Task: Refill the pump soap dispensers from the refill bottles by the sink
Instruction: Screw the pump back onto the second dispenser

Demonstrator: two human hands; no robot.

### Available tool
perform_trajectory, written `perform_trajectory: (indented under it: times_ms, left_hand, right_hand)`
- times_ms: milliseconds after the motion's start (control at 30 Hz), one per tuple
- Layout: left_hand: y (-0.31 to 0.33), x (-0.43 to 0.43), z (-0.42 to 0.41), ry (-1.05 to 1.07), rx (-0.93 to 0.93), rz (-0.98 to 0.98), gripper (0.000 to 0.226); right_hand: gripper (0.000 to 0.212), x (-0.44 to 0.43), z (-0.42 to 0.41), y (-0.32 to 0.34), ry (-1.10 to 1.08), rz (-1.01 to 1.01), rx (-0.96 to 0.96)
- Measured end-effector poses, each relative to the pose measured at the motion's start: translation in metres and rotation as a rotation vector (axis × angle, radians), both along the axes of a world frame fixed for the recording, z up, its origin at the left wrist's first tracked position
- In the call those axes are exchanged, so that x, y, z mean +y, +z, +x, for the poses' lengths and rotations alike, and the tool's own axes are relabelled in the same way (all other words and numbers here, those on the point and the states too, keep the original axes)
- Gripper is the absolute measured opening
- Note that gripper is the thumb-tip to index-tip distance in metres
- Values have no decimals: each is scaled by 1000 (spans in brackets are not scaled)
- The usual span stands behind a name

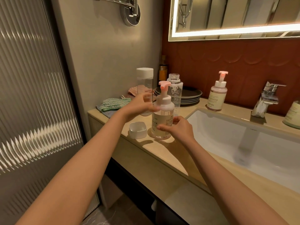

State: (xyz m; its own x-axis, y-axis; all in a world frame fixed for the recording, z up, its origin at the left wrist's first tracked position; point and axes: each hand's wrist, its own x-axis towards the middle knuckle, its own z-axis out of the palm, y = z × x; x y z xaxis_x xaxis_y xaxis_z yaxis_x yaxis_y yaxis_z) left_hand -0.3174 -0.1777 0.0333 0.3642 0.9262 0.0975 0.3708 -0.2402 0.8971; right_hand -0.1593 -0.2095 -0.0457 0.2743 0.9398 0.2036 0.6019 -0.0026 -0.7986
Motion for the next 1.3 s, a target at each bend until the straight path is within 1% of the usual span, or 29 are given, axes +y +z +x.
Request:
perform_trajectory:
  times_ms: [67,133,167,233,333,433,500,600,767,900,1100,1233,1300]
  left_hand:
    - [-13,-9,-10,64,39,-48,78]
    - [-22,-18,-11,108,73,-93,67]
    - [-26,-22,-8,109,78,-110,61]
    - [-31,-29,2,83,112,-105,55]
    - [-43,-36,16,107,134,-35,66]
    - [-59,-45,28,162,51,0,76]
    - [-68,-49,35,212,0,31,73]
    - [-68,-53,43,285,25,97,64]
    - [-63,-59,66,305,53,127,57]
    - [-56,-59,97,240,3,95,63]
    - [-36,-47,155,135,-9,105,77]
    - [-31,-35,191,120,-13,127,75]
    - [-29,-26,210,112,-24,137,69]
  right_hand:
    - [76,-1,2,5,45,-24,5]
    - [65,-2,3,9,120,-70,29]
    - [61,-3,4,10,153,-91,22]
    - [58,-3,4,9,170,-100,-49]
    - [58,-8,5,6,129,-42,-70]
    - [54,-17,2,3,53,28,-89]
    - [48,-22,-1,1,-9,59,-127]
    - [40,-33,-2,-1,-93,92,-152]
    - [42,-48,20,7,-173,121,-138]
    - [41,-58,51,17,-237,129,-133]
    - [44,-59,101,25,-348,176,-12]
    - [48,-49,136,31,-354,149,81]
    - [50,-40,154,32,-366,143,122]
